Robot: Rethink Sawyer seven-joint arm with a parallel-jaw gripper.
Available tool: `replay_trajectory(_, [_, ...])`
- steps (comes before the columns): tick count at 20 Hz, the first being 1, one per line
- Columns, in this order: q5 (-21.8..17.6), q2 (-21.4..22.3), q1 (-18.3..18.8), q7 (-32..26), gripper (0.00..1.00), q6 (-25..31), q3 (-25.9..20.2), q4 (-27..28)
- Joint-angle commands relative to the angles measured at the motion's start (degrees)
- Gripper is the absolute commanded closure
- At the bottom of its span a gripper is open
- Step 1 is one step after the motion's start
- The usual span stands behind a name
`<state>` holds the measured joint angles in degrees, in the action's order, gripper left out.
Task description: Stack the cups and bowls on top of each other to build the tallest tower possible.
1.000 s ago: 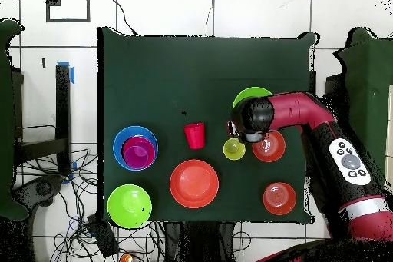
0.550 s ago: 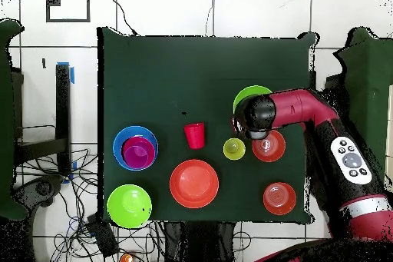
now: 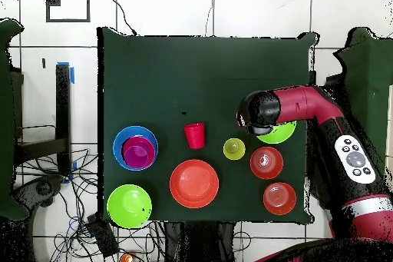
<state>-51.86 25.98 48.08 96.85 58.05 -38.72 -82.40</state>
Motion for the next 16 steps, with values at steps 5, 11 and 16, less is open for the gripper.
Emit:
replay_trajectory(5, [-2.61, -1.89, -1.53, -10.49, 1.0, -5.86, 0.61, 2.84])
replay_trajectory(11, [-1.2, 4.53, -4.96, -3.8, 1.0, -5.97, 1.06, -1.93])
replay_trajectory(16, [-2.65, 11.37, -12.67, 4.99, 1.0, -4.0, 4.02, -3.51])
